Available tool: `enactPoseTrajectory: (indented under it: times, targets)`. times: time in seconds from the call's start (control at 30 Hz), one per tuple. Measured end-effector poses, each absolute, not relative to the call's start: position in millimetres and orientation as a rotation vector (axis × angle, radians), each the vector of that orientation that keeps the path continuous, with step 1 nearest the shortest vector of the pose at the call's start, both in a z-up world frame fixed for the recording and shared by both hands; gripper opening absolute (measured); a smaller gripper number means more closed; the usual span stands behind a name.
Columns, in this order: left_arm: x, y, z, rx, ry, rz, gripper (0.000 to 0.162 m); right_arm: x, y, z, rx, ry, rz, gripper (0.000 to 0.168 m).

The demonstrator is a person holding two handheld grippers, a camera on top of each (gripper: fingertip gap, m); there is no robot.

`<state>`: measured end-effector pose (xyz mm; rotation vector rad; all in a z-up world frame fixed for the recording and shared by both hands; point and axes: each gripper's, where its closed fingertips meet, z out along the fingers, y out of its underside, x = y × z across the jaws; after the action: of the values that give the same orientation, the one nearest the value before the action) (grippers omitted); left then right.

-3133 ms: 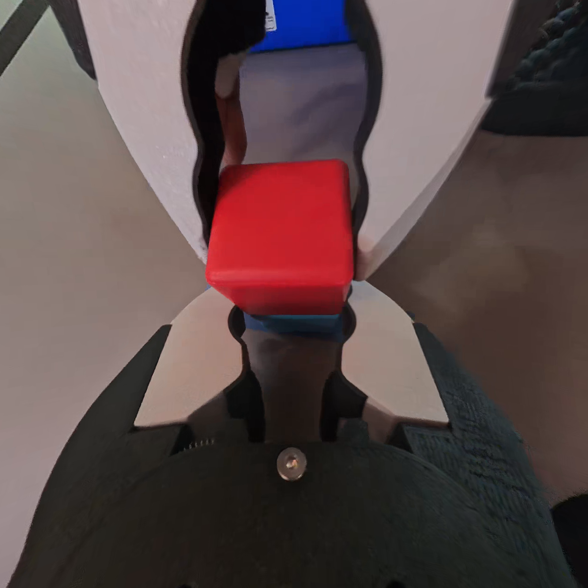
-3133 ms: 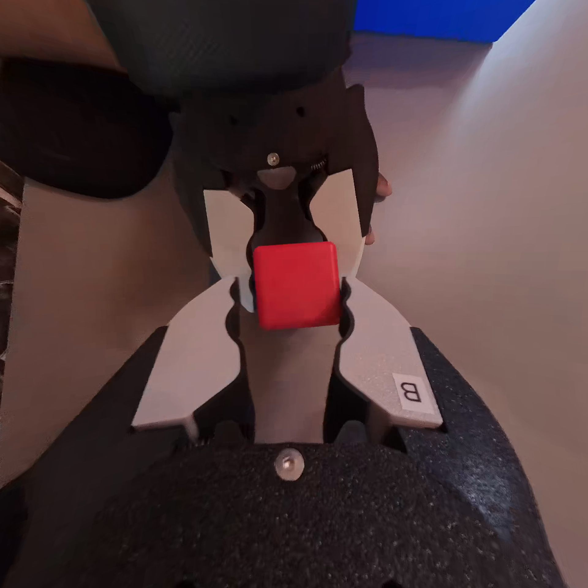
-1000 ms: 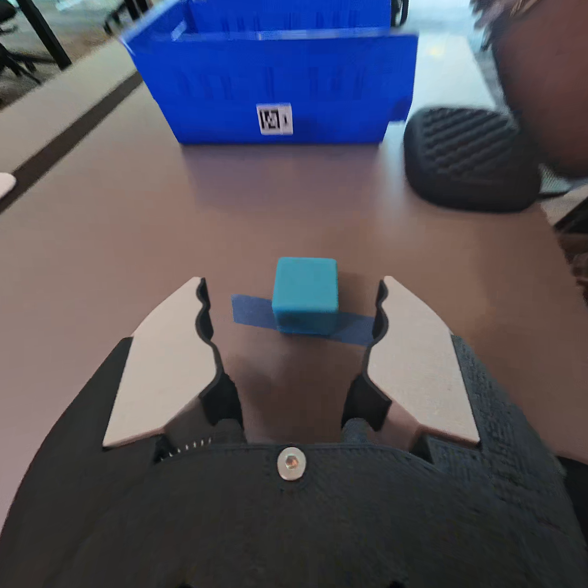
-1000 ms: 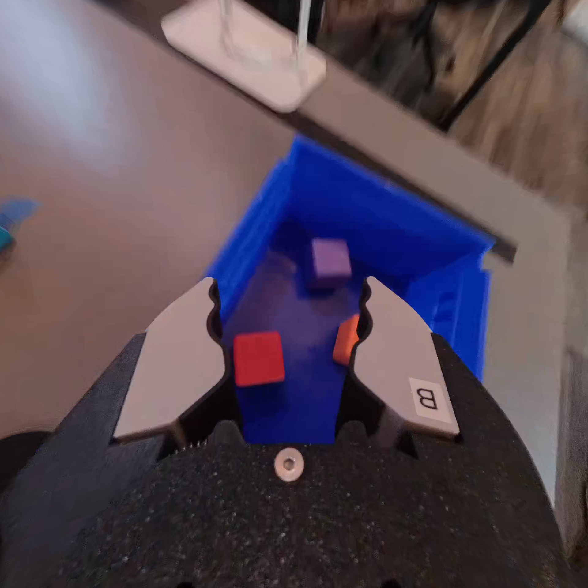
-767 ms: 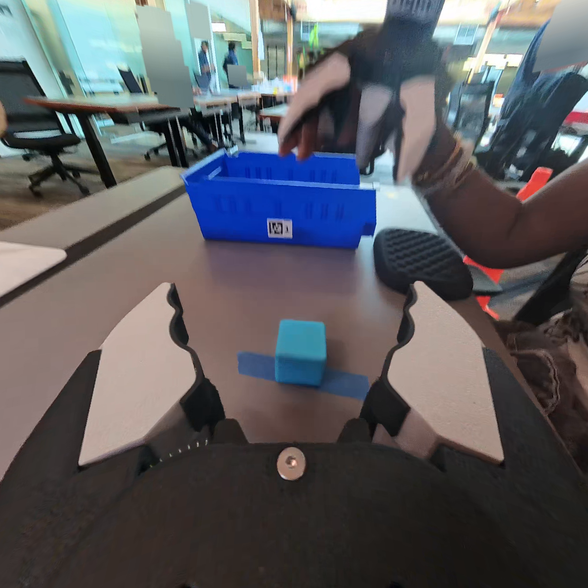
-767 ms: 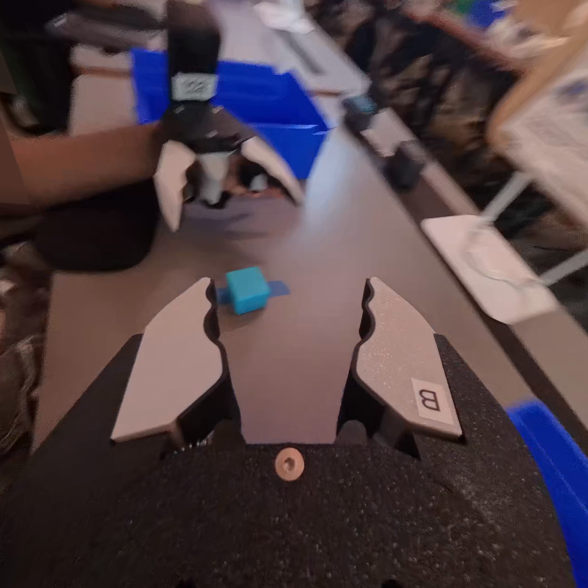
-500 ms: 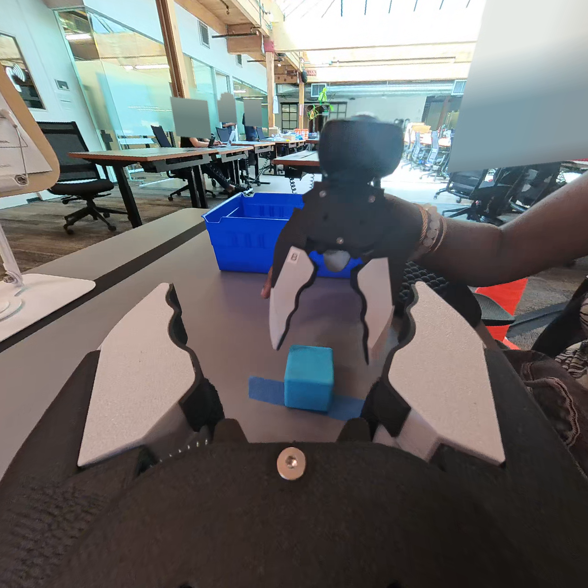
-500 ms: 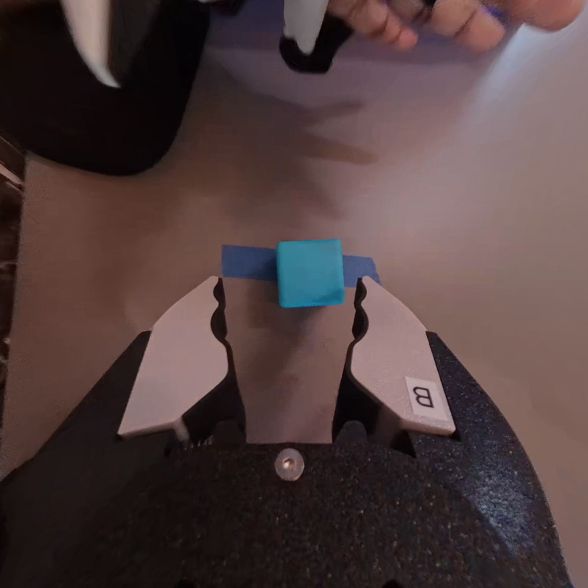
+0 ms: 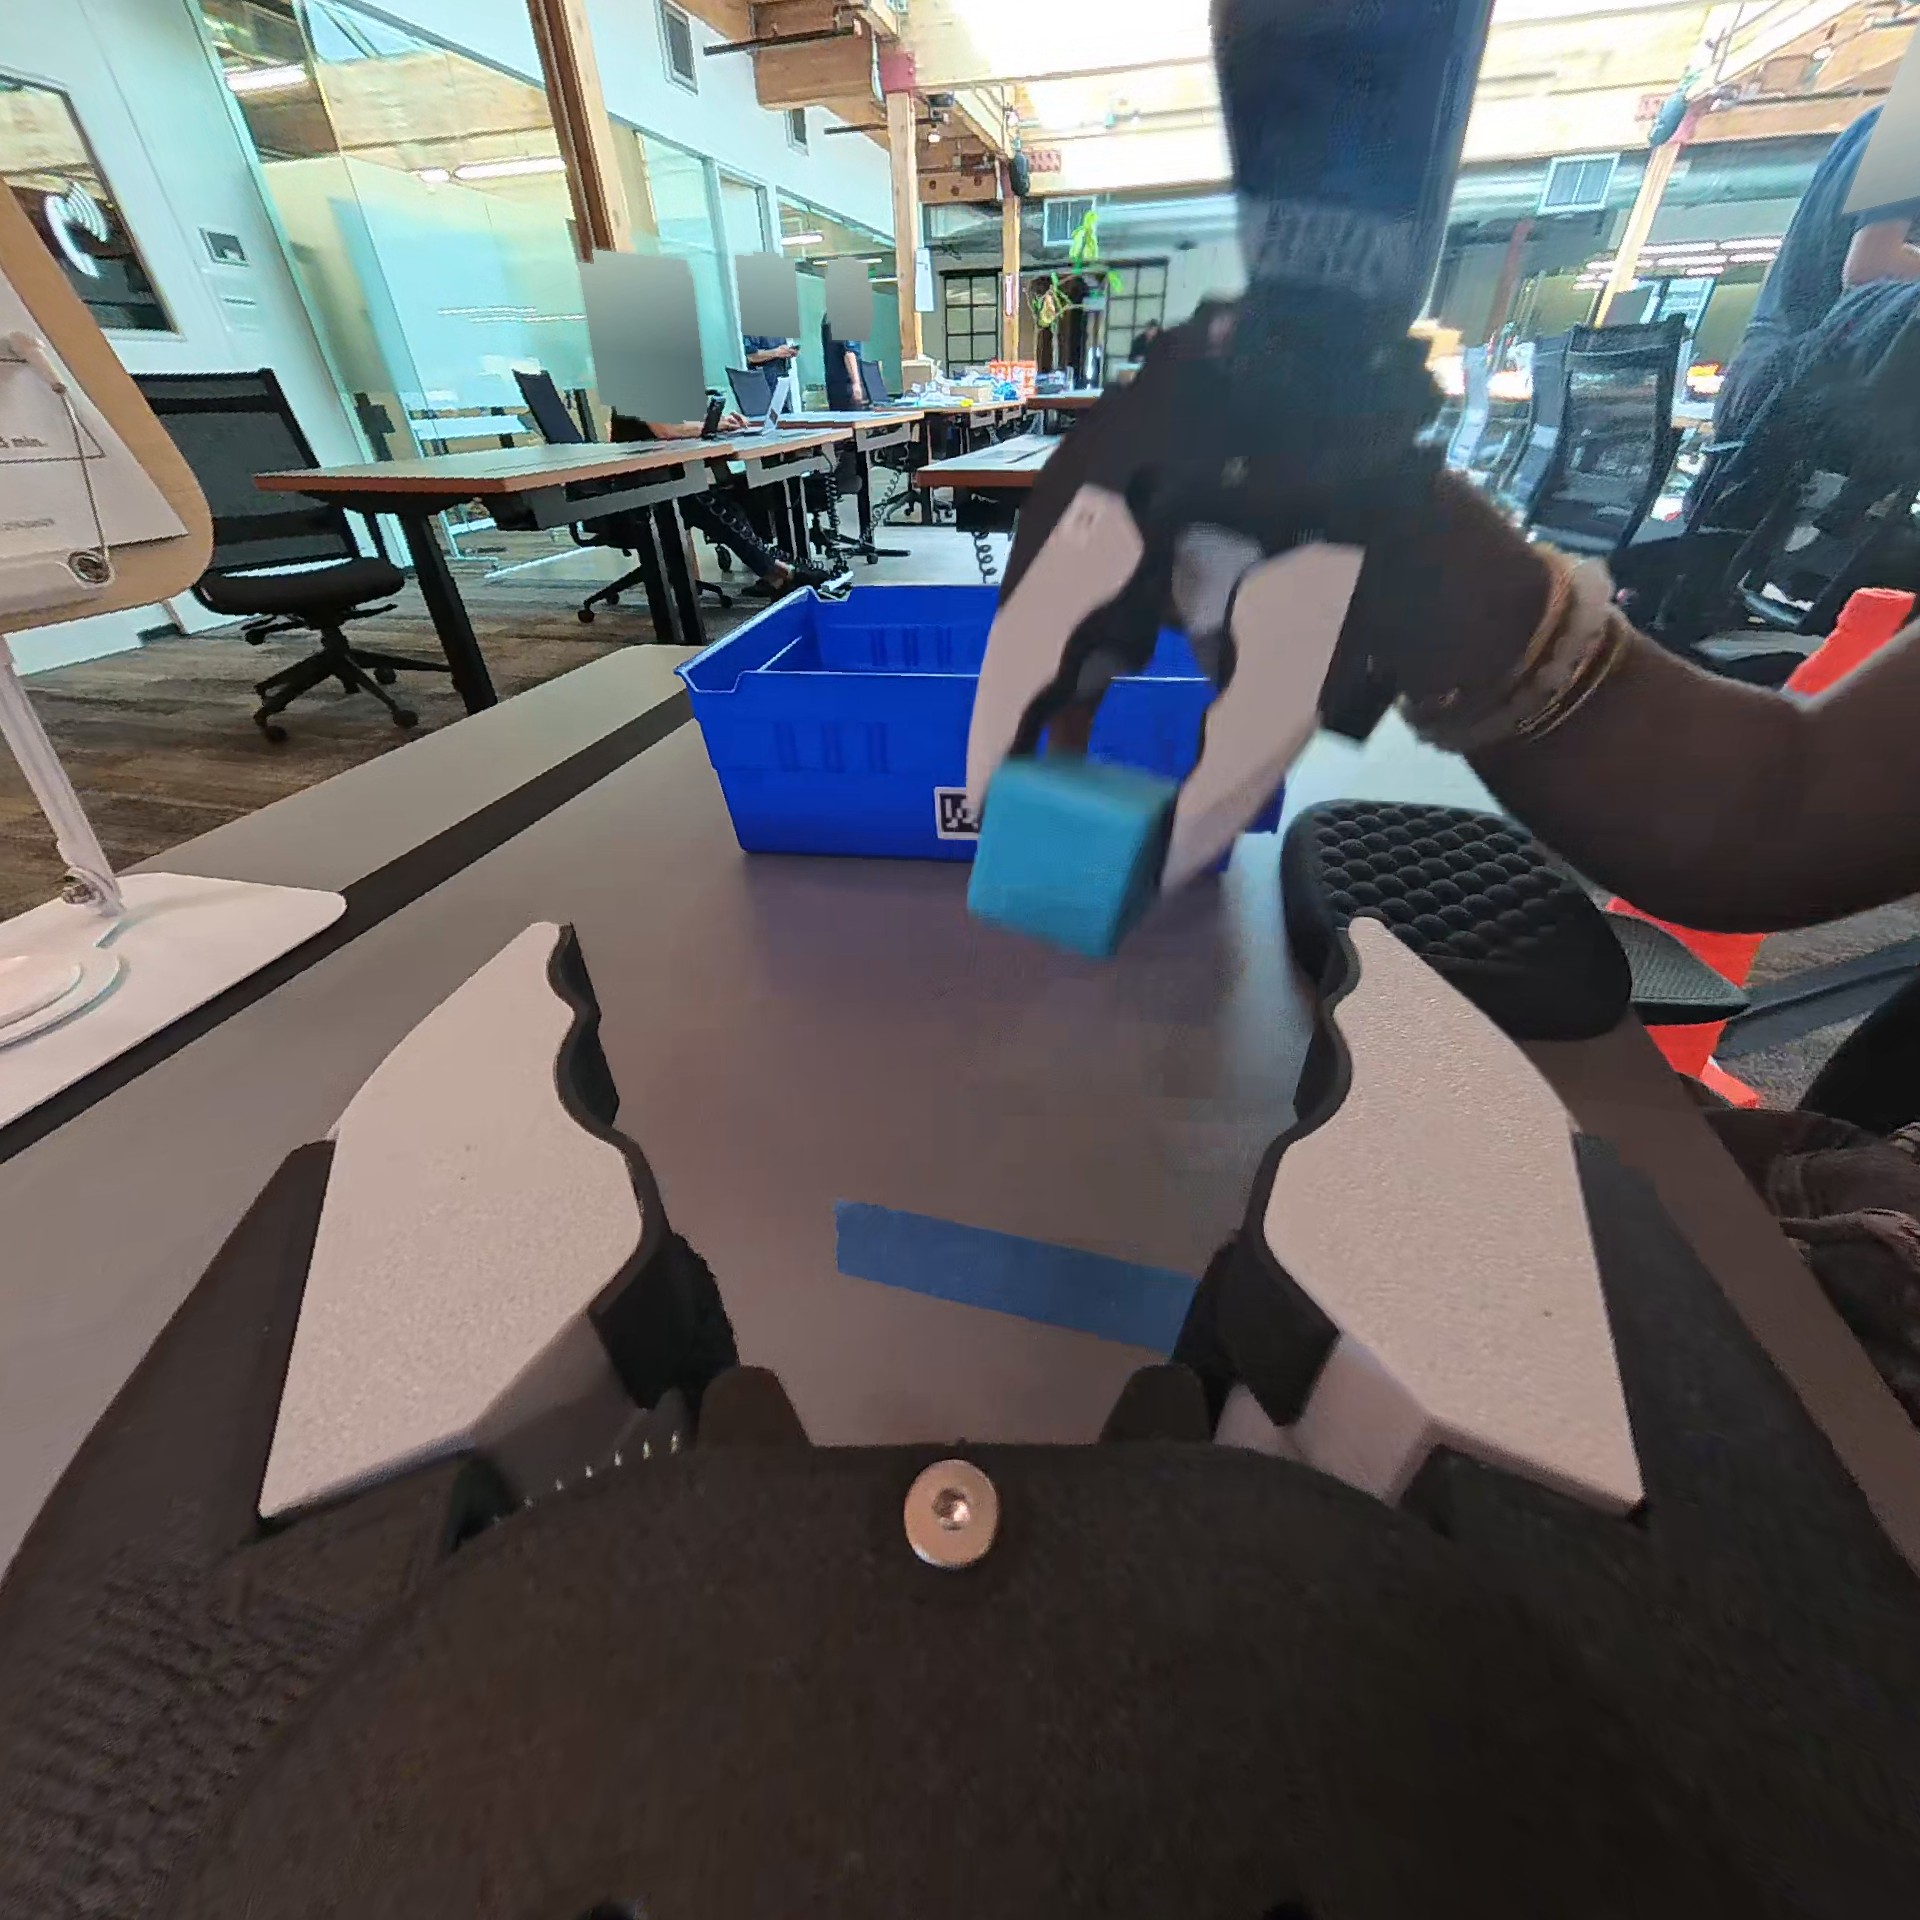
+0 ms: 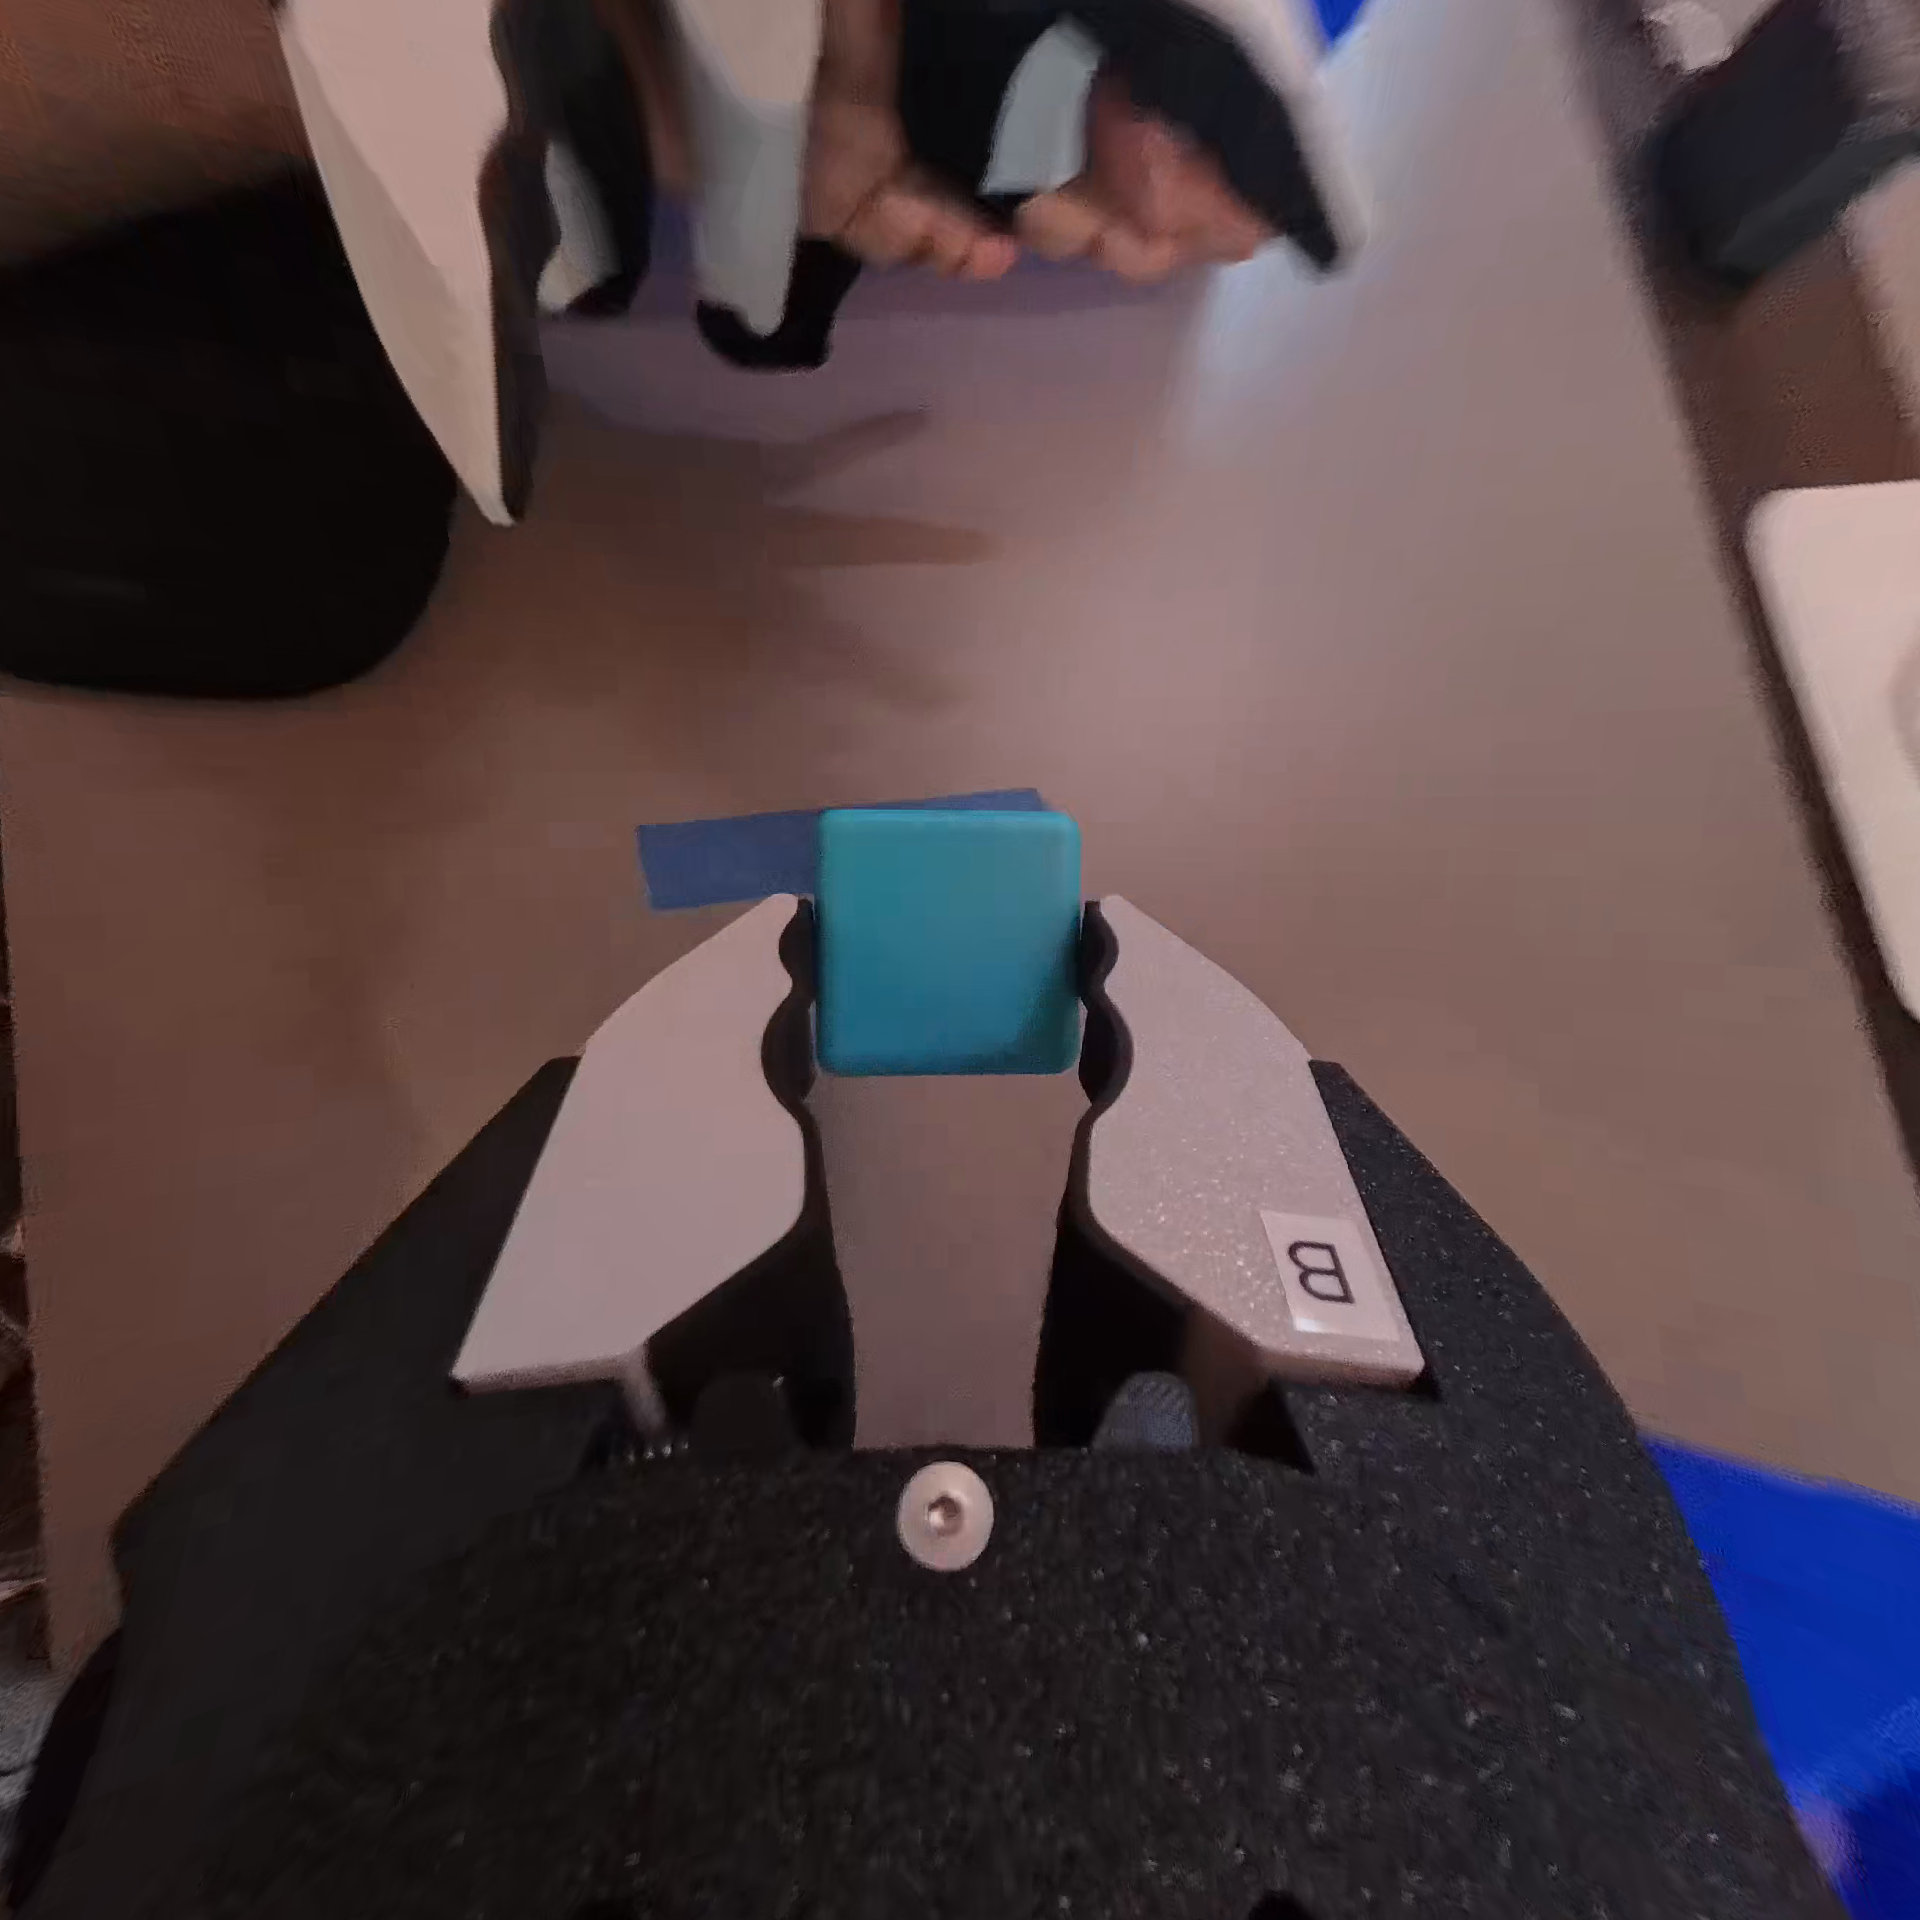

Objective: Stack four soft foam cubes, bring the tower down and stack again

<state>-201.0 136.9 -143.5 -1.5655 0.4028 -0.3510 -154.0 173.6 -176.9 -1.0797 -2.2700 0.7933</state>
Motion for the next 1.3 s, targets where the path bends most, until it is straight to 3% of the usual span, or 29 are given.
enactPoseTrajectory:
  times: [0.13, 0.23, 0.53, 0.9, 0.97, 1.1, 1.3]
  targets:
    - [-197.0, 138.2, -146.5, -1.577, 0.421, -0.358, 0.128, -103.8, 253.0, -121.7, -1.316, -1.901, 0.705, 0.049]
    - [-195.0, 138.8, -148.4, -1.589, 0.438, -0.351, 0.128, -49.2, 330.6, -112.6, -1.575, -1.585, 0.554, 0.048]
    - [-196.1, 142.3, -158.1, -1.629, 0.453, -0.336, 0.127, 51.8, 431.0, -212.5, -2.104, -1.175, 0.222, 0.049]
    - [-198.1, 145.3, -165.5, -1.664, 0.462, -0.316, 0.127, 53.9, 432.1, -260.5, -2.231, -1.31, 0.074, 0.049]
    - [-196.3, 145.5, -165.4, -1.671, 0.463, -0.322, 0.127, 53.1, 431.0, -259.0, -2.219, -1.311, 0.097, 0.05]
    - [-191.9, 140.5, -136.6, -1.644, 0.393, -0.252, 0.121, 54.6, 430.1, -233.4, -2.098, -1.236, 0.127, 0.069]
    - [-238.6, 65.3, -74.6, -1.637, -0.025, 0.465, 0.106, 40.4, 394.5, -168.3, -1.828, -1.086, 0.426, 0.08]
